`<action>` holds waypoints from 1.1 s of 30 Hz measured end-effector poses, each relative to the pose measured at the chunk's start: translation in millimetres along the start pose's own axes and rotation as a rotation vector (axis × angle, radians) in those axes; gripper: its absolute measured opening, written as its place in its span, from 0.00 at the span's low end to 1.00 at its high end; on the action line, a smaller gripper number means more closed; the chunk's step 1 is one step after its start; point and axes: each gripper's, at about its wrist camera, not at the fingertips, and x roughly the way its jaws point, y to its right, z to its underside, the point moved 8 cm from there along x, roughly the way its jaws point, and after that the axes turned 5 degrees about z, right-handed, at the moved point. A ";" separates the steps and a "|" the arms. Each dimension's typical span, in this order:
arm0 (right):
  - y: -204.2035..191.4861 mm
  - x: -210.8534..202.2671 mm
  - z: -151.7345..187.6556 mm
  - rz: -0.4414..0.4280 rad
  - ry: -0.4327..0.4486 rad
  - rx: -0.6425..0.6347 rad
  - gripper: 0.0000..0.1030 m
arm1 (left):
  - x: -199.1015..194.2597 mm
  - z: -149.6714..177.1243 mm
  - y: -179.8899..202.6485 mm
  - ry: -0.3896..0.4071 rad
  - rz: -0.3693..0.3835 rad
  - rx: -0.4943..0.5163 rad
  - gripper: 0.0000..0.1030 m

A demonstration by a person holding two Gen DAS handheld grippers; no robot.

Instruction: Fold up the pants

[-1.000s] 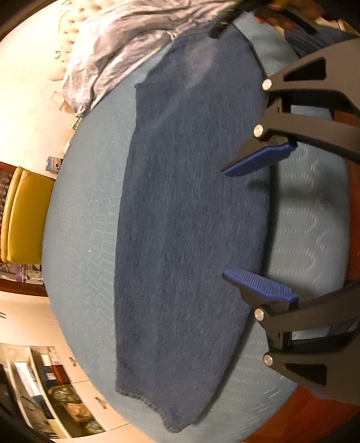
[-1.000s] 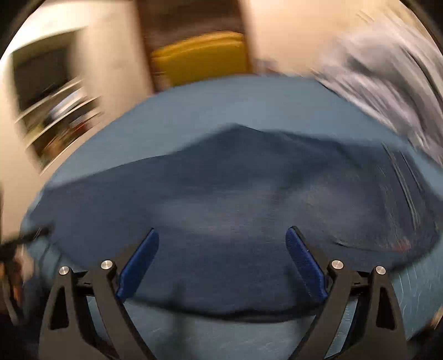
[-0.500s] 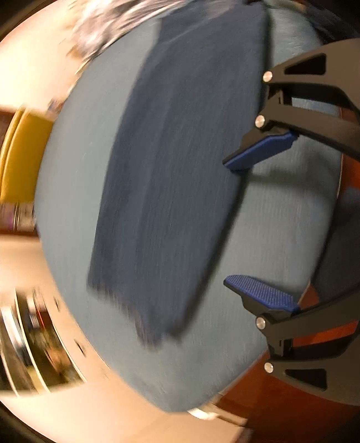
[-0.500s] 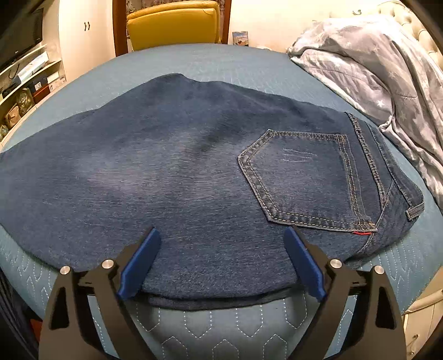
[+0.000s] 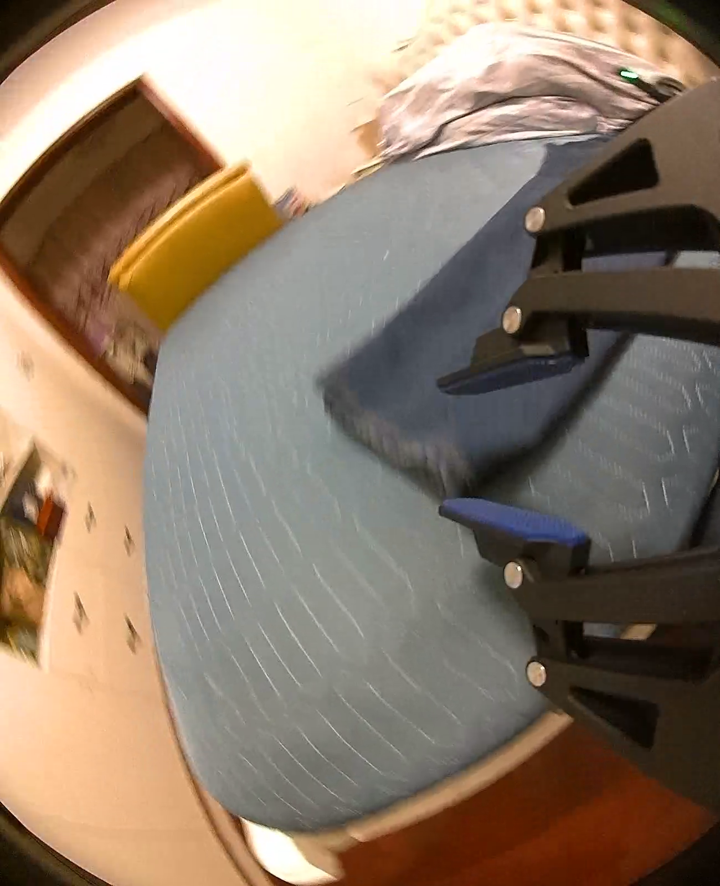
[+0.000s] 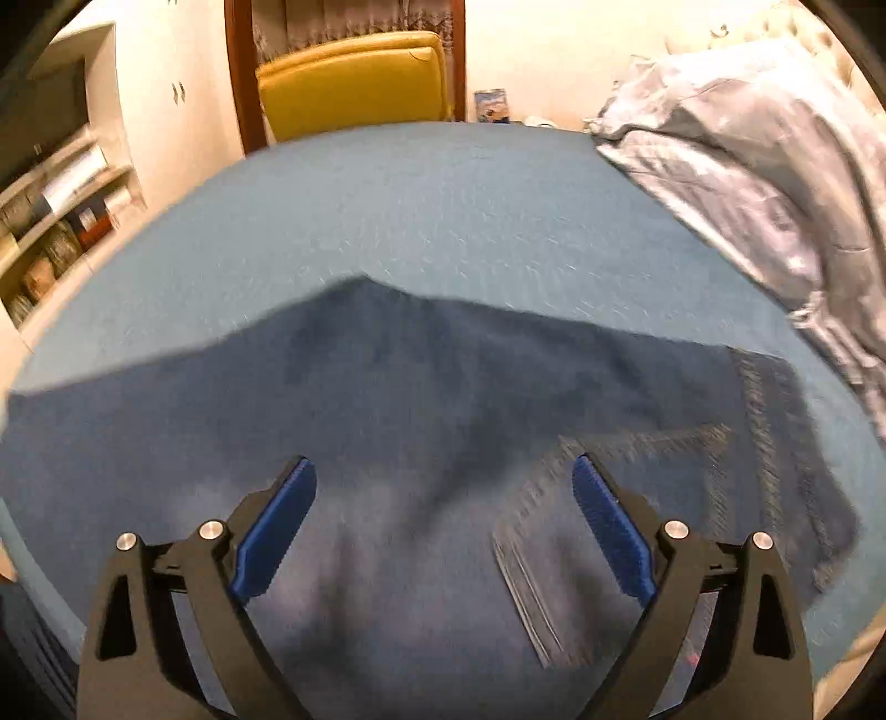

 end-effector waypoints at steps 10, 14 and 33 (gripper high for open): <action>-19.5 57.5 -54.0 -0.067 -0.047 -0.075 0.93 | 43.0 25.0 122.7 -0.004 -0.167 0.497 0.60; -18.5 96.5 -70.2 -0.006 -0.067 -0.096 0.93 | 94.1 65.2 173.2 -0.106 -0.122 0.611 0.60; 134.3 78.9 -70.2 -0.065 0.040 0.226 0.95 | 212.6 138.0 349.8 -0.202 0.058 0.890 0.61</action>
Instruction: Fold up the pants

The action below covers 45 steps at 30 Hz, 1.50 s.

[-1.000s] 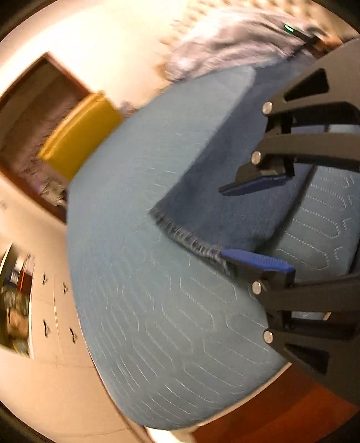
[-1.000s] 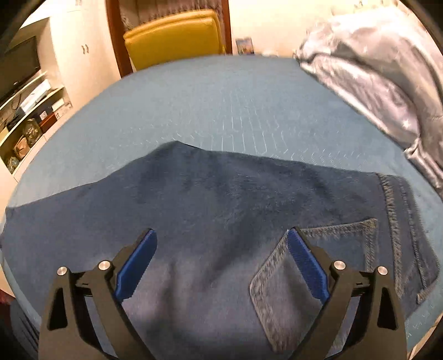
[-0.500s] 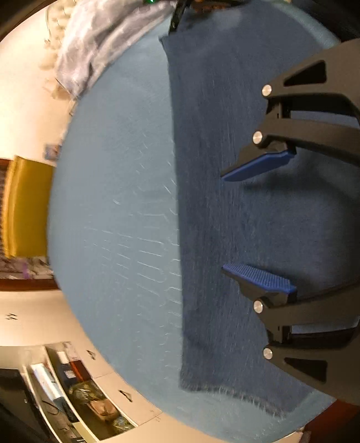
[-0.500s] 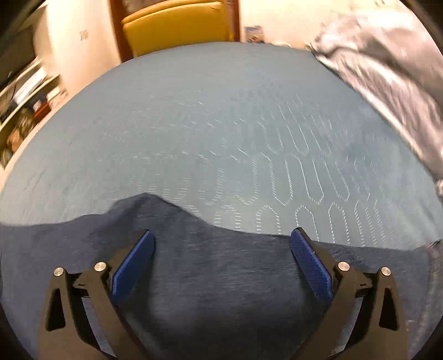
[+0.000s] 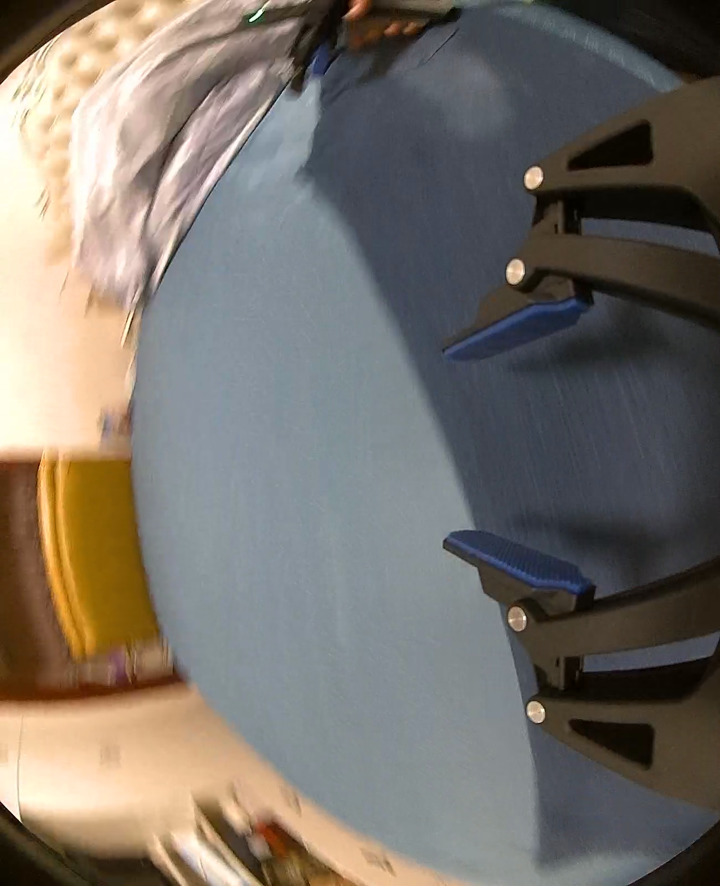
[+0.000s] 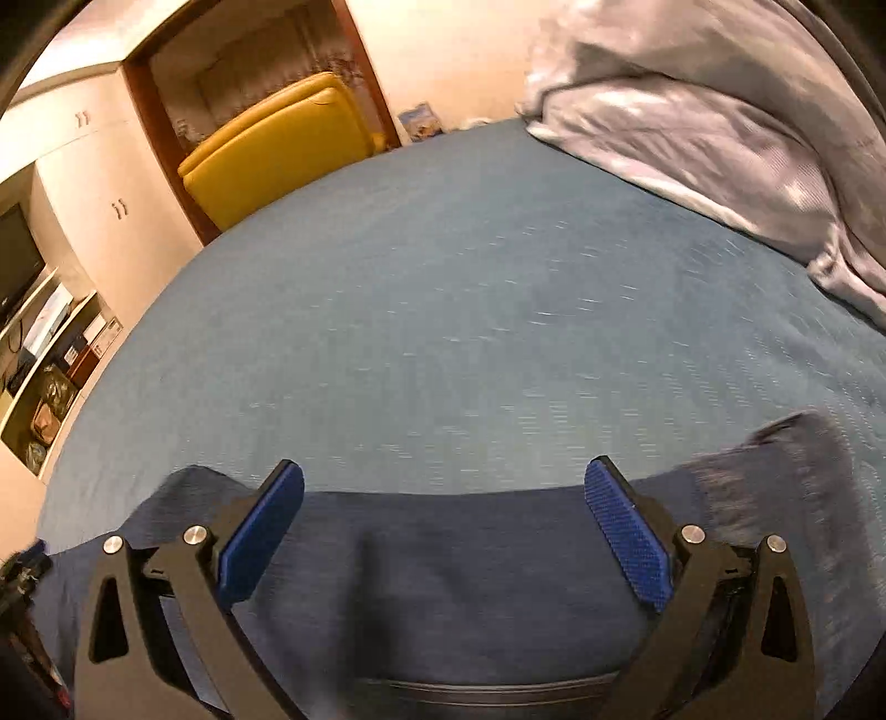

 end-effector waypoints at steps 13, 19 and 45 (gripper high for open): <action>-18.6 -30.5 -0.7 -0.029 0.070 -0.073 0.96 | -59.5 25.9 -144.3 0.016 -0.315 -0.379 0.88; -91.0 -115.1 42.0 -0.035 0.145 -0.183 0.37 | -170.8 105.4 -198.4 0.135 -0.330 -0.709 0.94; -313.7 -121.9 186.0 -0.361 -0.205 -0.231 0.89 | -188.4 232.0 -257.7 0.168 -0.013 -1.067 0.75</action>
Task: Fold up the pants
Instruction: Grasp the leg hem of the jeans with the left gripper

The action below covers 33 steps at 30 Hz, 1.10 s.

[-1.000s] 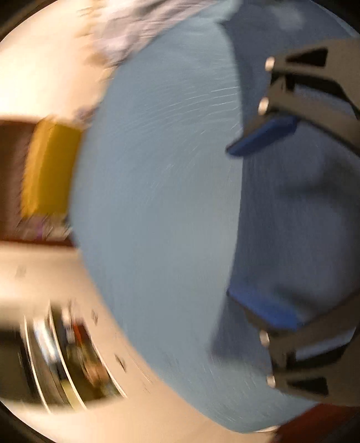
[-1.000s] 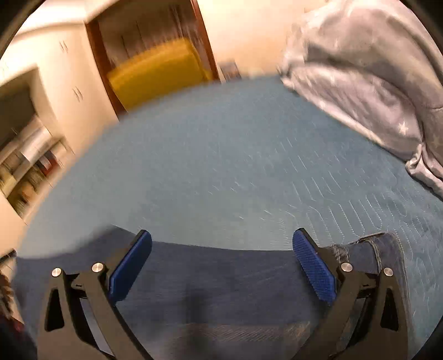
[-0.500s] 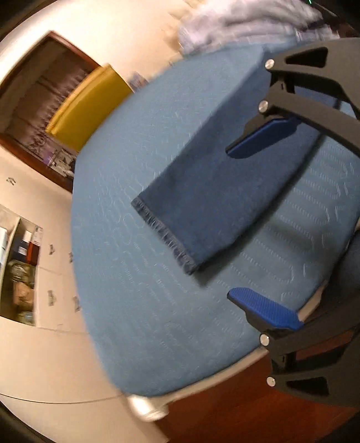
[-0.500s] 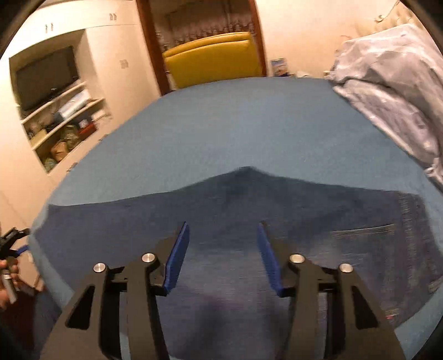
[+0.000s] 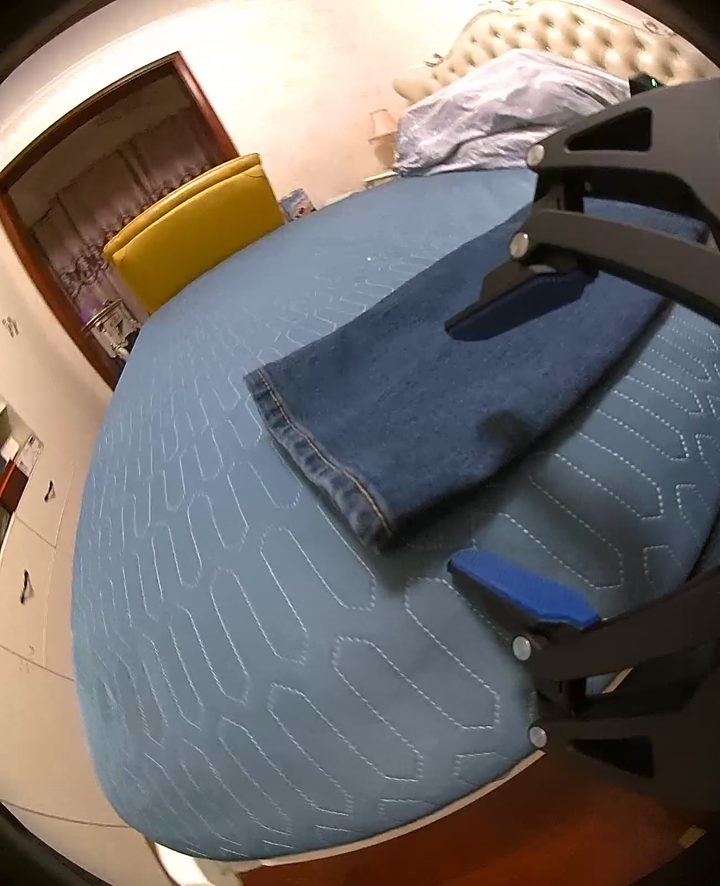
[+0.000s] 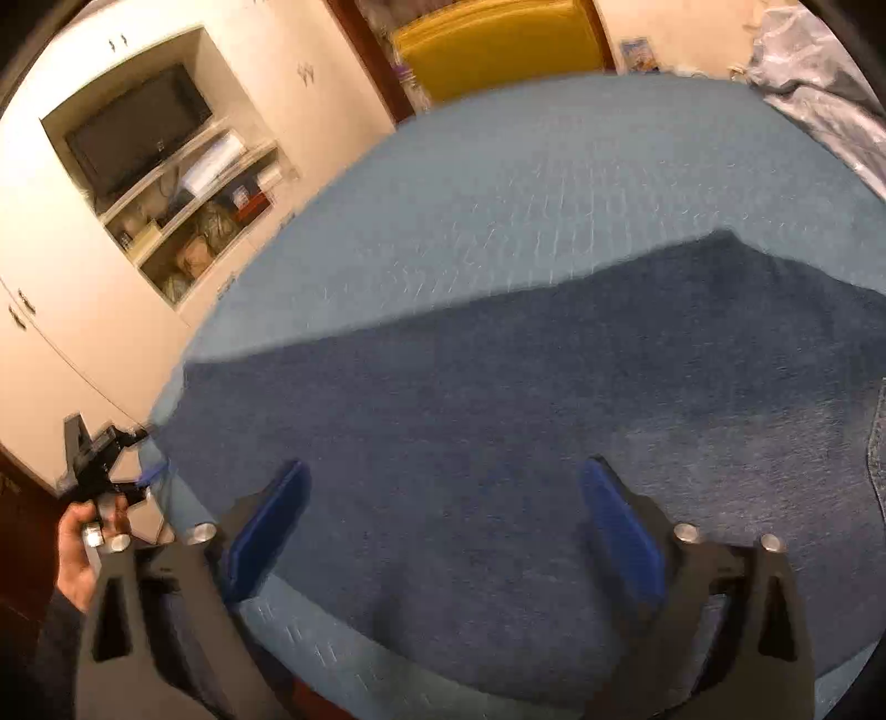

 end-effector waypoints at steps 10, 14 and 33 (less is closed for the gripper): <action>-6.5 11.4 7.9 0.100 -0.063 -0.058 0.41 | 1.0 -0.1 6.6 0.009 0.049 -0.033 0.73; 4.6 24.9 10.1 0.282 -0.062 -0.168 0.91 | -2.3 1.7 -5.9 0.018 0.102 -0.088 0.61; 23.7 42.9 49.4 0.359 -0.061 -0.145 0.96 | 13.3 -6.8 -9.6 0.034 0.130 -0.092 0.52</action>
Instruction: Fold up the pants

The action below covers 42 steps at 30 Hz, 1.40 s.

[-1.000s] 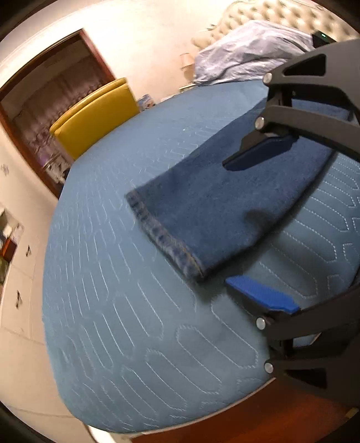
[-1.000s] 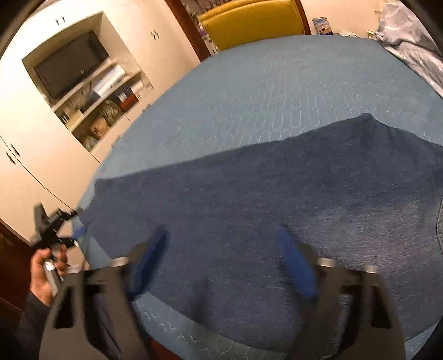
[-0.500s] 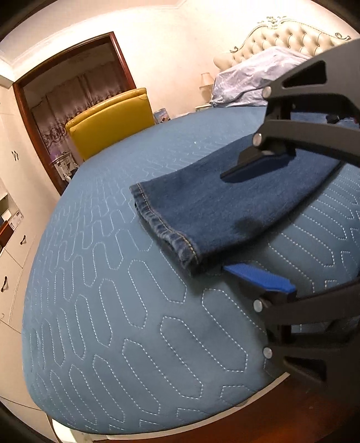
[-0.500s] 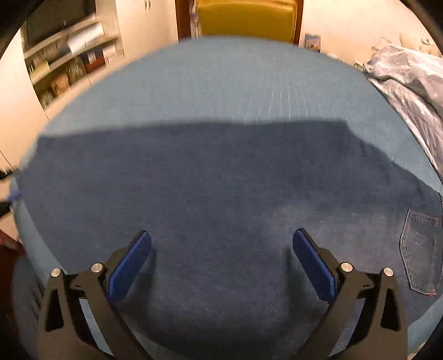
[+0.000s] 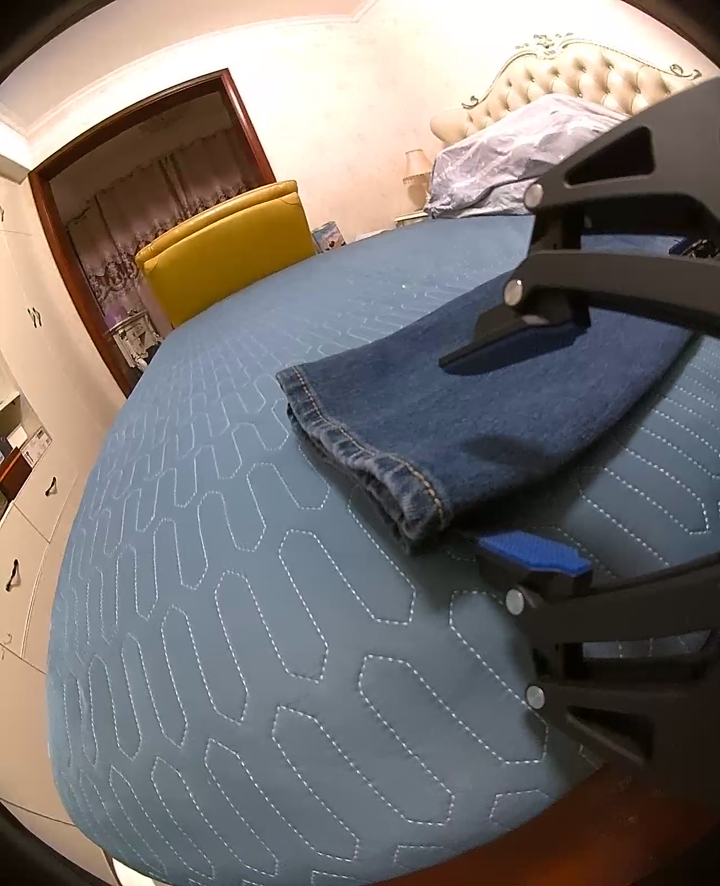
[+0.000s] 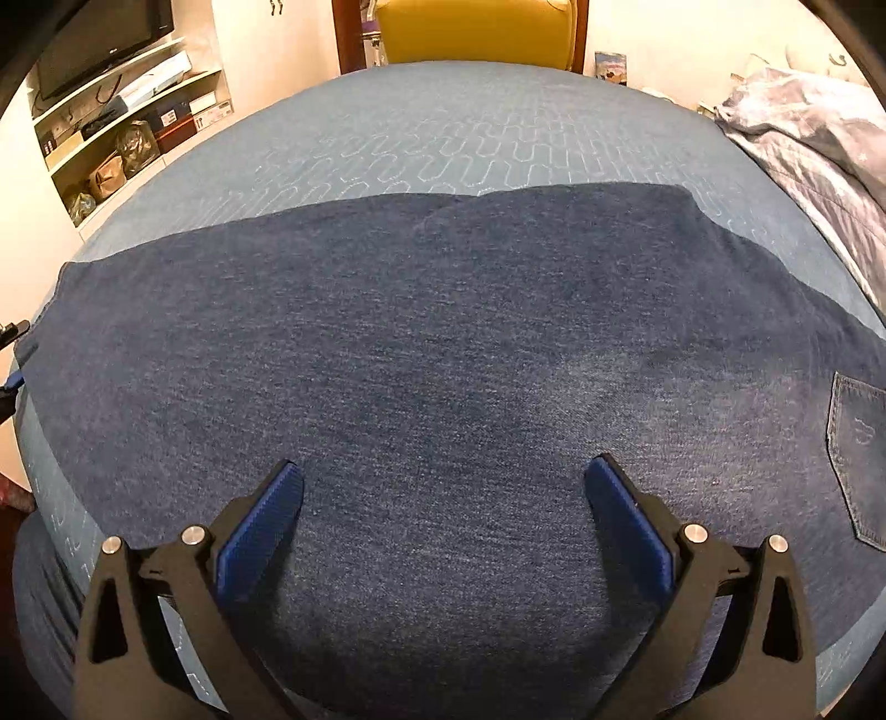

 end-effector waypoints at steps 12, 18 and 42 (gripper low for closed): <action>5.8 -6.2 -7.7 0.012 0.071 0.010 0.69 | 9.0 -4.1 -3.4 -0.020 0.022 -0.010 0.14; 9.5 -12.4 -16.8 -0.015 0.048 0.033 0.79 | -4.1 -6.3 21.8 0.002 -0.030 0.104 0.10; 17.9 -12.9 -21.6 0.071 0.025 -0.003 0.87 | -24.4 18.9 165.1 0.081 -0.306 0.648 0.08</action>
